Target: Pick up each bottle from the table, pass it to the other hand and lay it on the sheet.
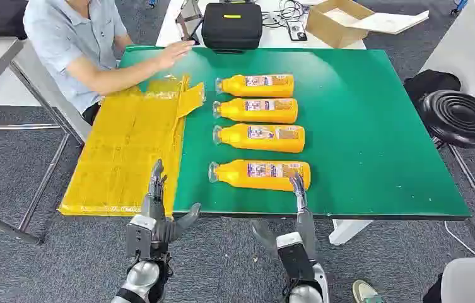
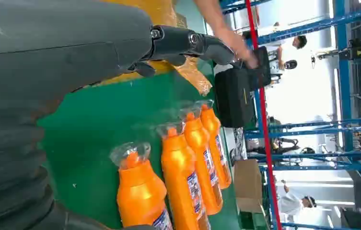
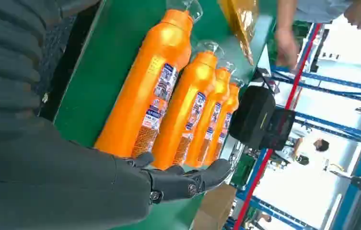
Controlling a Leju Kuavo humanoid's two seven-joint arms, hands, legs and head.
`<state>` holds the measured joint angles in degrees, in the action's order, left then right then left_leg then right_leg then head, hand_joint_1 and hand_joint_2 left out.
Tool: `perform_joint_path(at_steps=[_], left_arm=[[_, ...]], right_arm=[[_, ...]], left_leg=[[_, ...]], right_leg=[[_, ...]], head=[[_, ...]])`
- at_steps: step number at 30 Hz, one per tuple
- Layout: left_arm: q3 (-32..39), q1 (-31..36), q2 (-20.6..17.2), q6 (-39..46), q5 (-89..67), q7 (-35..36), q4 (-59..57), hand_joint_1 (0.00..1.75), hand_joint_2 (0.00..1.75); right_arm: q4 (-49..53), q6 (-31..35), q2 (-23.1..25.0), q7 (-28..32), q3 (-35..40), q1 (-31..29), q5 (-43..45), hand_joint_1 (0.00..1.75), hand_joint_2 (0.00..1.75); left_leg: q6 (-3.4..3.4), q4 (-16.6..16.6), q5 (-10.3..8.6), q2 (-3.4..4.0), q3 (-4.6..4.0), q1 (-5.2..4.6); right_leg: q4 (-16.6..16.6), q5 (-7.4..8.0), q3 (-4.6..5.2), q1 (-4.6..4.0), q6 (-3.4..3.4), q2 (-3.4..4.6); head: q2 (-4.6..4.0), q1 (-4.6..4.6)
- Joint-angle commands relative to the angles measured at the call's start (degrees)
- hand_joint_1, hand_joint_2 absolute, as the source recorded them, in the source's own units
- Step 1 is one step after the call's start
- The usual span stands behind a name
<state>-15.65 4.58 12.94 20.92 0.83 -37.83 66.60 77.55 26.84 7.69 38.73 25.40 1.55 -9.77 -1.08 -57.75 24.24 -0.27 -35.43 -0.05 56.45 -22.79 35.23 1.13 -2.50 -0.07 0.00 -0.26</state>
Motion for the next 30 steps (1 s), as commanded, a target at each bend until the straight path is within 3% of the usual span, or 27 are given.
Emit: perform_joint_path(at_steps=[1,5,12,14,16,23,30], left_arm=[[-2.1,-1.3,-1.5,0.8,1.1,0.4,0.4,0.00,1.75],[-2.7,-3.0,-2.0,0.9,1.3,0.5,2.4,0.00,1.75],[-4.1,-3.8,-2.7,1.1,1.3,0.8,3.4,0.00,1.75],[-5.6,-3.7,-3.3,0.6,0.7,1.0,4.0,0.00,1.75],[-6.9,-3.7,-4.0,-0.1,-0.5,1.5,4.0,0.00,1.75],[-7.7,-1.9,-2.6,-3.3,0.9,1.2,3.1,0.00,1.75],[-7.9,-0.4,-2.0,-3.7,1.7,1.1,2.5,0.00,1.75]], right_arm=[[0.0,0.3,-0.6,-0.3,-7.4,-0.7,1.1,0.00,1.75],[-1.8,0.3,-0.5,-0.3,-9.4,-2.1,0.8,0.00,1.75],[-8.8,0.3,-1.9,-1.9,-5.8,-8.0,-6.5,0.00,1.75],[-11.8,4.1,-2.7,-1.9,-5.0,-10.6,-11.2,0.00,1.75],[-16.8,8.0,-4.2,-4.2,-4.6,-14.3,-17.3,0.00,1.75],[-34.8,12.4,-7.0,-8.0,-4.8,-25.4,-28.9,0.00,1.75],[-45.9,10.5,-5.8,-12.0,-5.4,-33.1,-32.4,0.00,1.75]], left_leg=[[0.03,0.0,0.04,0.00,0.13,0.01],[0.05,0.0,0.12,0.05,0.27,0.04],[0.07,0.1,0.11,0.21,0.30,0.06],[0.07,0.0,0.11,0.15,0.31,0.08],[0.02,0.1,0.00,0.10,0.13,0.02],[0.02,0.1,0.01,0.07,0.25,0.03],[0.02,0.0,0.00,0.05,0.18,-0.01]], right_leg=[[0.0,-0.04,-0.14,-0.02,0.06,-0.01],[-0.1,-0.09,-0.28,-0.05,0.10,0.02],[-0.1,-0.02,-0.29,-0.08,0.12,0.18],[-0.1,-0.05,-0.32,-0.10,0.13,0.11],[-0.1,0.03,-0.12,-0.02,0.06,0.10],[-0.1,0.02,-0.28,-0.04,0.06,0.06],[0.0,0.01,-0.20,-0.01,0.06,0.04]], head=[[0.00,0.00],[0.00,0.00],[0.00,-0.02],[0.00,0.00],[0.00,0.00],[0.00,-0.02],[0.00,0.00]])
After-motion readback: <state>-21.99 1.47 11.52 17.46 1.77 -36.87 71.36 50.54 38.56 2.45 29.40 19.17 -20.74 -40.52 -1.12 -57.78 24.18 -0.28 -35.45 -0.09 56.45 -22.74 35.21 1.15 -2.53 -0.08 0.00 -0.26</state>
